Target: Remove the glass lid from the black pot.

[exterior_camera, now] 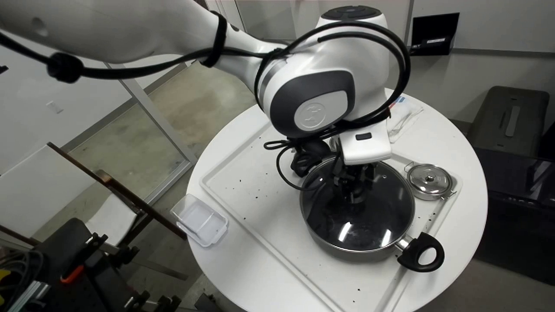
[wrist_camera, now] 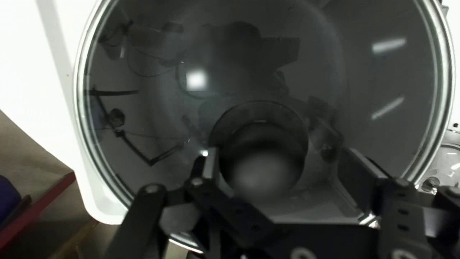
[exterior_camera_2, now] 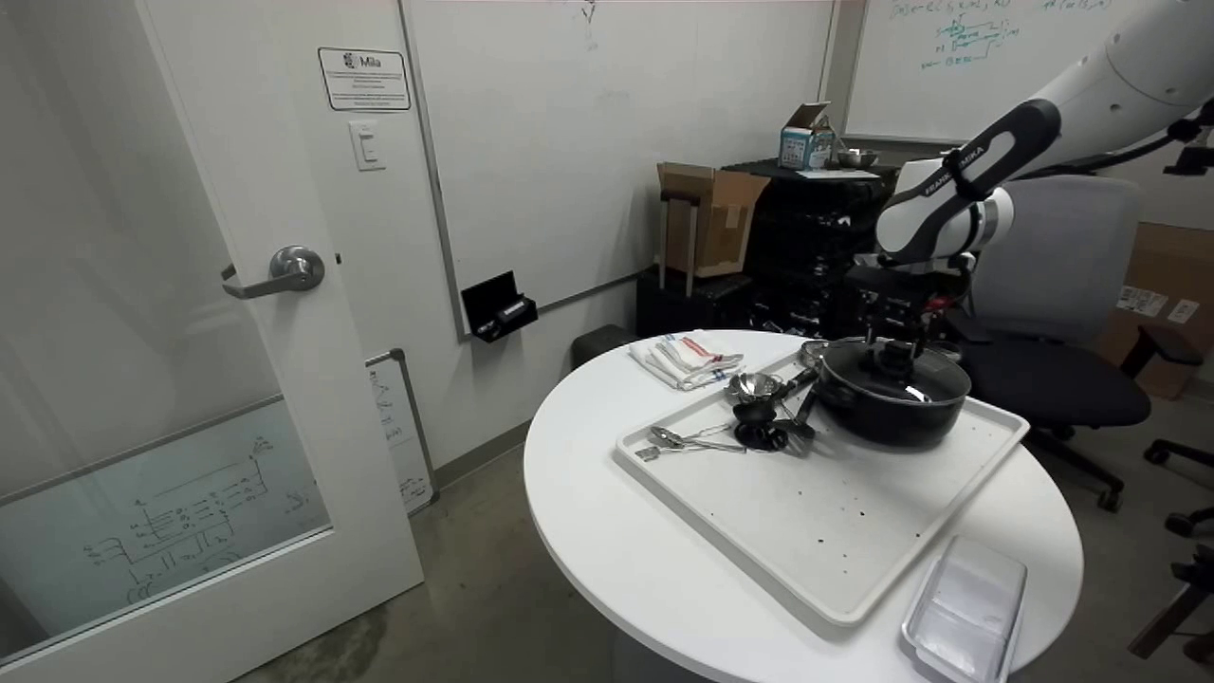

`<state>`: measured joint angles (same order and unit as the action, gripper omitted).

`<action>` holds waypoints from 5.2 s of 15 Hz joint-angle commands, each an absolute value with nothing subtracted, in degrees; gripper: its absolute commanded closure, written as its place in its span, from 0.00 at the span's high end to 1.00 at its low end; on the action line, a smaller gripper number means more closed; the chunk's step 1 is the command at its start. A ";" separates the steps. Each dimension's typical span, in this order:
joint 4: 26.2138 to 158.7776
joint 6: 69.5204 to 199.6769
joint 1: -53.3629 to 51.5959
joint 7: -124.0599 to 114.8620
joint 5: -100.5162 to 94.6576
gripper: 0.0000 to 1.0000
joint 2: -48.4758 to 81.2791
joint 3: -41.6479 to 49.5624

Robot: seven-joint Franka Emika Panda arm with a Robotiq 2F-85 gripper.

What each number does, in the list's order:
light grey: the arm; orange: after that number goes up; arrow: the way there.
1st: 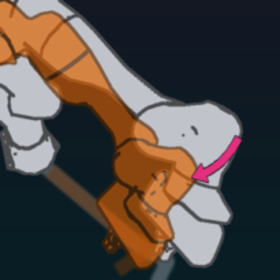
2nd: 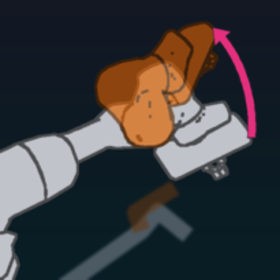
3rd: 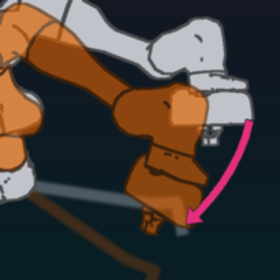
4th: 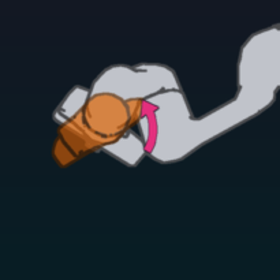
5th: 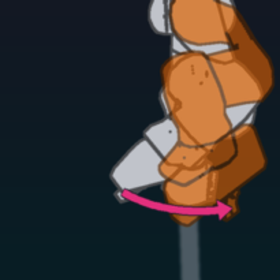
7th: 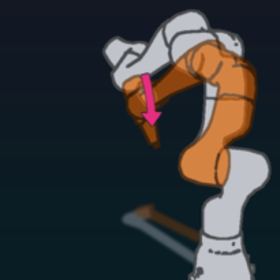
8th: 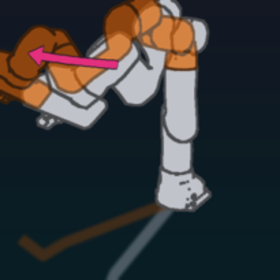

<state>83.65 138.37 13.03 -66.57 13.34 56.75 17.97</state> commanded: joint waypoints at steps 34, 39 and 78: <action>105.56 144.77 1.82 -49.70 5.27 0.25 37.79 15.20; 108.36 145.62 -5.25 -50.97 -2.00 0.25 36.06 16.40; 107.13 142.68 -2.24 -6.56 -6.91 0.25 46.80 3.63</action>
<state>110.48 144.96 -2.79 -8.86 -8.12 44.80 4.34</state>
